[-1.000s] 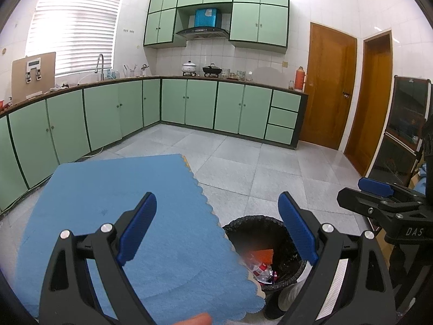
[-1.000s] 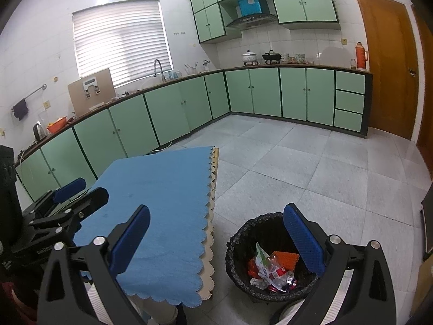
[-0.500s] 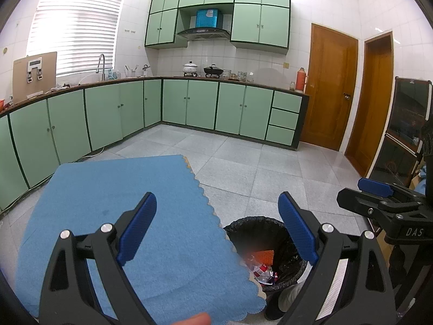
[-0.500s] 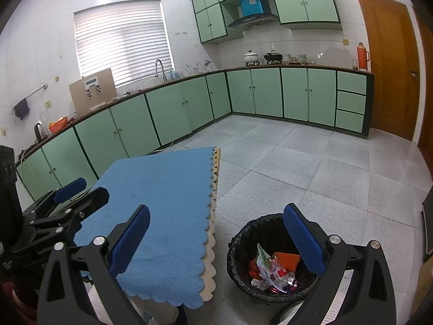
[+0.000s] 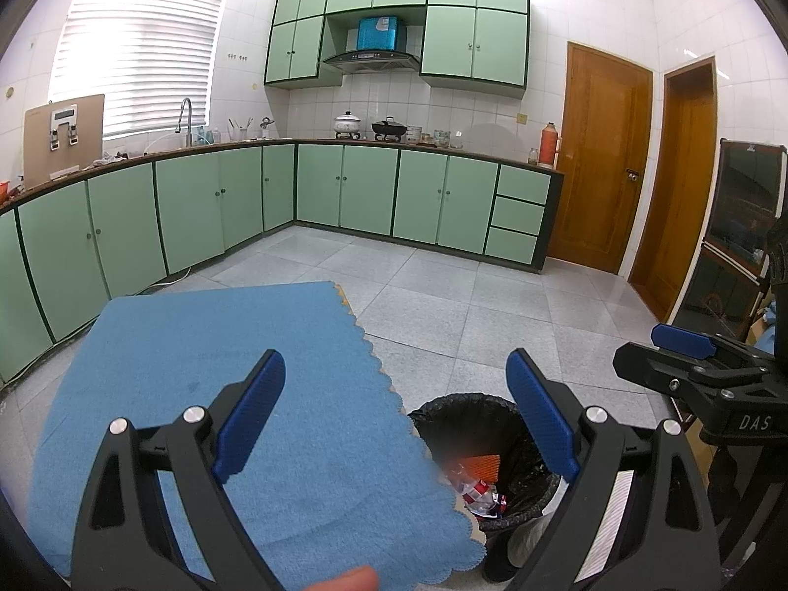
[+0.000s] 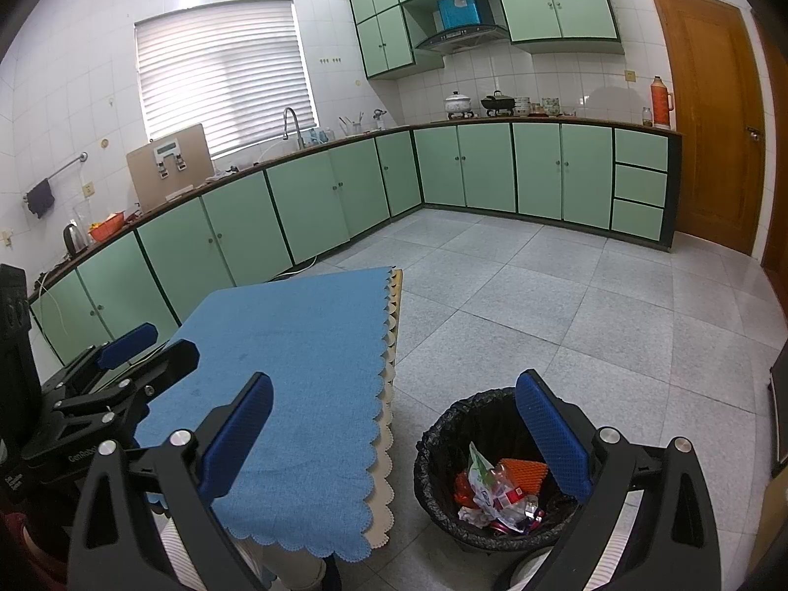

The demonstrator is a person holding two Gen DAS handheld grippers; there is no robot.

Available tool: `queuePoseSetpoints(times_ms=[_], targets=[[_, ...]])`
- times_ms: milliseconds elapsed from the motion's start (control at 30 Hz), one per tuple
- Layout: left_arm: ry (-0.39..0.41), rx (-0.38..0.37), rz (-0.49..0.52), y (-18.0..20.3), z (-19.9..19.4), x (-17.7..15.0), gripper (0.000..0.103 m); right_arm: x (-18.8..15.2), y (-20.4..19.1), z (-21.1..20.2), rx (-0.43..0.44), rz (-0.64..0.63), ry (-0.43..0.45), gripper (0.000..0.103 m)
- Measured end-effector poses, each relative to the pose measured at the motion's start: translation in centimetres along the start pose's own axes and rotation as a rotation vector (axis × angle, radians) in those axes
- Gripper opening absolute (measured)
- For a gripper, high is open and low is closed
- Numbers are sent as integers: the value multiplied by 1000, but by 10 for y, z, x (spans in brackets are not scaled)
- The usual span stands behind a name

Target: Collect trash

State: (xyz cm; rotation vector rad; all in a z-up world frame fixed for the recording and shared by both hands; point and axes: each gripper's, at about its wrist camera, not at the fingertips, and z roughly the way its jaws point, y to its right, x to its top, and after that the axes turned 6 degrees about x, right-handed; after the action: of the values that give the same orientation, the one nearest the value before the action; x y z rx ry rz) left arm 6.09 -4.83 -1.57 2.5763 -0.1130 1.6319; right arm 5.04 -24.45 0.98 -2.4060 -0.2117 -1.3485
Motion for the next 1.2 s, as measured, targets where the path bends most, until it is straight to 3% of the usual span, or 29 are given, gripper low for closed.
queuePoseSetpoints(times_ms=[1200], targets=[[-6, -6, -2, -1, 5, -5, 88, -6, 0, 6, 0, 10, -14, 97]])
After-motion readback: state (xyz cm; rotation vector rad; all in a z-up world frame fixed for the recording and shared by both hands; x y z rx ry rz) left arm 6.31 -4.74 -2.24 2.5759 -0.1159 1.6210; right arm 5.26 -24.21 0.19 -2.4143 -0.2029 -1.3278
